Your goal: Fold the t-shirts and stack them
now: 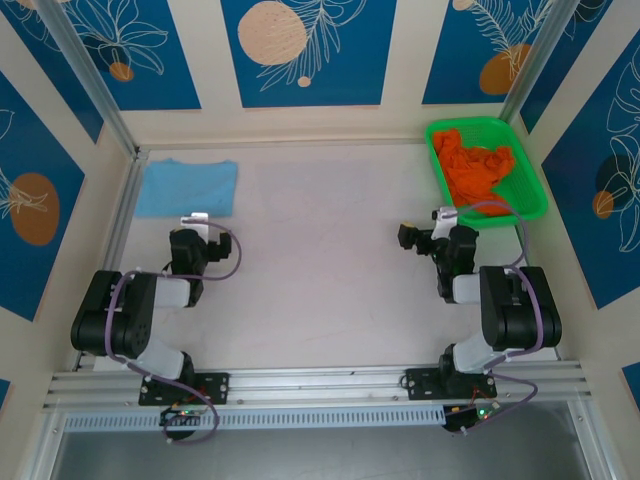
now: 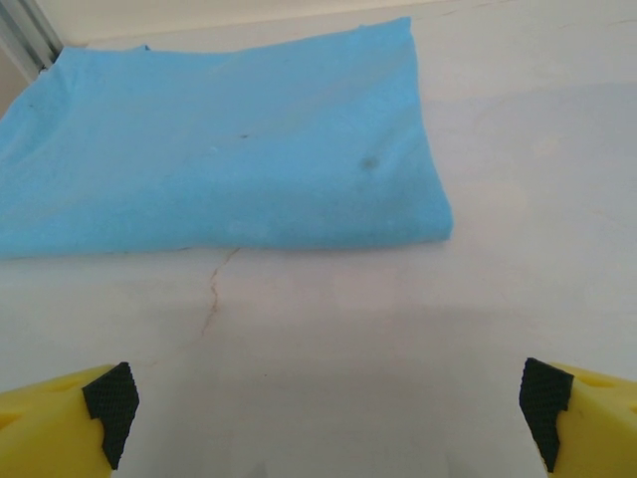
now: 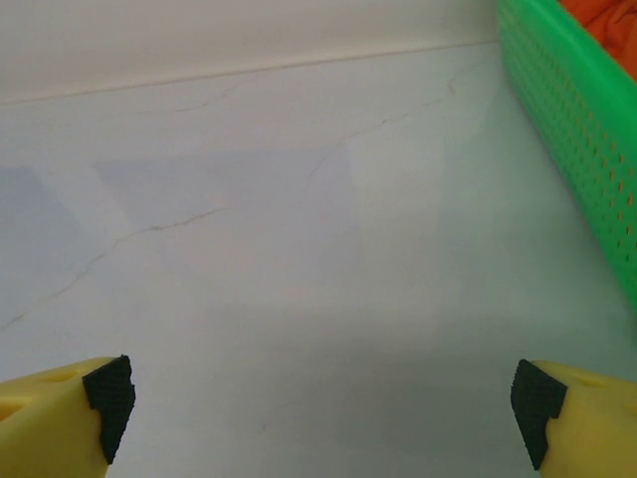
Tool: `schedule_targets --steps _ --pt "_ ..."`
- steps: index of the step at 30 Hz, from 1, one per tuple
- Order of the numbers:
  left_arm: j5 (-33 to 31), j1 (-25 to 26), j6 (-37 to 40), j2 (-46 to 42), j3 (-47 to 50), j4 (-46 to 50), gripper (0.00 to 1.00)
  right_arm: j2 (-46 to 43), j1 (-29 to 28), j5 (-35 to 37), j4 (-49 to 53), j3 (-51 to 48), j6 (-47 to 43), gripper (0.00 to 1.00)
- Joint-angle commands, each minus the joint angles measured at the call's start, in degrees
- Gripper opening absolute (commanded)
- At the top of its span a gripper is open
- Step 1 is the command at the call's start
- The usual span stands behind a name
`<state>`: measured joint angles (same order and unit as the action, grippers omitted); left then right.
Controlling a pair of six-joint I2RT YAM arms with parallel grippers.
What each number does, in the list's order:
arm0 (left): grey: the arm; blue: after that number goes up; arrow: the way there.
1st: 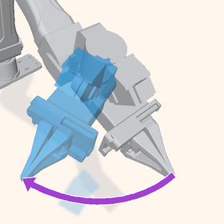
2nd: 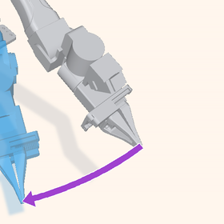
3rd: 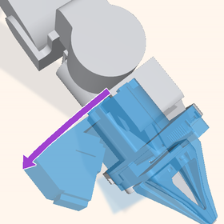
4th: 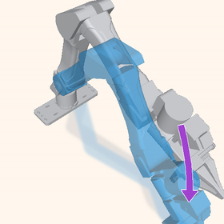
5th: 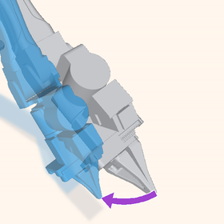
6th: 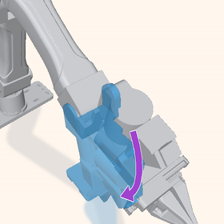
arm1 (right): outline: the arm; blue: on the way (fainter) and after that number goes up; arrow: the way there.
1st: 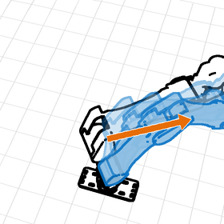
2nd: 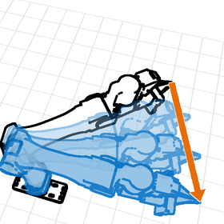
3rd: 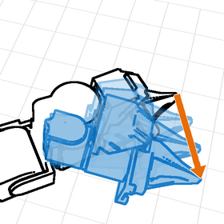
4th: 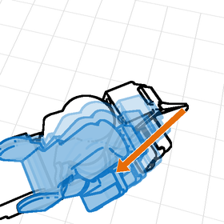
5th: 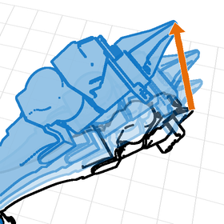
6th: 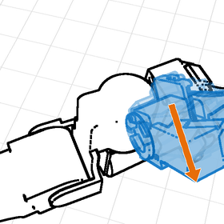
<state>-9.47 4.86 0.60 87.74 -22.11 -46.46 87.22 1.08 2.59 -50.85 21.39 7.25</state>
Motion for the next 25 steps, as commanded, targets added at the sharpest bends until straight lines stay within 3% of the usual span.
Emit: schedule_targets --steps 1,25 --pt "1.7 -0.6 0.4 0.3 -0.6 -1.7 1.0 0.1 -1.8 7.1 3.1 1.7 -0.6 0.99" --pt "1.5 -0.5 0.6 0.2 0.0 -2.9 1.0 0.0 -1.5 5.9 3.0 1.7 -0.7 0.99"
